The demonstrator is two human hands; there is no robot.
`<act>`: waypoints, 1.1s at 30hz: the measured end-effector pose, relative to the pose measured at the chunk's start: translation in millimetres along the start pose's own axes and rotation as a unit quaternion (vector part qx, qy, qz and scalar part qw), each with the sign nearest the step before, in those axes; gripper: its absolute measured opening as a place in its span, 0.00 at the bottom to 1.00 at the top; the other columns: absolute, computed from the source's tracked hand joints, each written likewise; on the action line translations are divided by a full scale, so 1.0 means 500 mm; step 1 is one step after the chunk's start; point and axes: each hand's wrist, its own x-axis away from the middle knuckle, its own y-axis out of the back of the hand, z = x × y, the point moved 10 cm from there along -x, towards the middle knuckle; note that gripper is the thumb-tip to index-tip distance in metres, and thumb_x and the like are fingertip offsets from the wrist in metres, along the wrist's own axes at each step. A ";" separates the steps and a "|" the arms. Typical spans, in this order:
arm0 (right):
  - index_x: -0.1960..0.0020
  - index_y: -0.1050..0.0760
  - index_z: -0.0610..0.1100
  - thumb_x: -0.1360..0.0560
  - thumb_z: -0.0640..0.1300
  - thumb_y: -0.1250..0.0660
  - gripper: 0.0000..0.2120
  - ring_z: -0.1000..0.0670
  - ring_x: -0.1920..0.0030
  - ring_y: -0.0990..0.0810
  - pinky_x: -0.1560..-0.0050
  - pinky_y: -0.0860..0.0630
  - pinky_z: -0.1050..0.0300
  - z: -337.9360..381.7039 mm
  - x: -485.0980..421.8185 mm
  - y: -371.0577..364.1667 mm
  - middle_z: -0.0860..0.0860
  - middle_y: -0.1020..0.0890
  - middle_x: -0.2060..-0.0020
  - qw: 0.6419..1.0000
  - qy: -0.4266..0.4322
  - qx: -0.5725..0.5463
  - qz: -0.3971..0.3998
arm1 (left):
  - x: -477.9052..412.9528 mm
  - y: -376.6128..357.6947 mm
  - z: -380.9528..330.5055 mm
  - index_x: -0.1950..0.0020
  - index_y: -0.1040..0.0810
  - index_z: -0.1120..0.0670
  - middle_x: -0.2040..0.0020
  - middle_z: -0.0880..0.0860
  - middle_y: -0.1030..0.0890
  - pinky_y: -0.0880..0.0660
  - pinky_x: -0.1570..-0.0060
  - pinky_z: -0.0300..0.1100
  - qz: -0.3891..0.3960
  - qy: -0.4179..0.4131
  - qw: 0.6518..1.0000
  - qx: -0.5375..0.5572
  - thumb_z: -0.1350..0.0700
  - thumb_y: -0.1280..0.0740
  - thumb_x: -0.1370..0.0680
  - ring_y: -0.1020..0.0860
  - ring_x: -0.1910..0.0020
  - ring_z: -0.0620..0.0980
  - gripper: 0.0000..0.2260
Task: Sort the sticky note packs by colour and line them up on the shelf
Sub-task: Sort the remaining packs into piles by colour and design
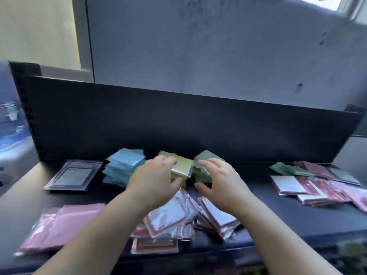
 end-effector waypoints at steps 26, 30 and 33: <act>0.24 0.46 0.53 0.23 0.58 0.39 0.31 0.52 0.27 0.42 0.26 0.44 0.52 -0.687 0.451 0.183 0.55 0.37 0.27 0.980 -0.195 -0.031 0.009 | -0.062 -0.380 -0.704 0.24 0.42 0.48 0.29 0.51 0.34 0.29 0.37 0.50 0.206 -0.118 0.967 -0.089 0.41 0.38 0.23 0.32 0.32 0.54 0.30; 0.24 0.46 0.54 0.23 0.58 0.39 0.31 0.52 0.27 0.42 0.26 0.45 0.53 -0.733 0.427 0.172 0.55 0.38 0.27 0.979 -0.203 -0.028 0.014 | -0.138 -0.416 -0.688 0.23 0.44 0.51 0.26 0.54 0.37 0.31 0.35 0.50 0.248 -0.104 0.956 -0.119 0.41 0.37 0.23 0.34 0.30 0.57 0.33; 0.24 0.46 0.54 0.23 0.57 0.39 0.31 0.51 0.27 0.42 0.26 0.45 0.53 -0.765 0.395 0.161 0.55 0.38 0.27 0.977 -0.209 -0.022 0.026 | -0.211 -0.447 -0.662 0.24 0.42 0.50 0.27 0.54 0.35 0.31 0.35 0.50 0.275 -0.087 0.948 -0.132 0.39 0.34 0.26 0.33 0.31 0.56 0.35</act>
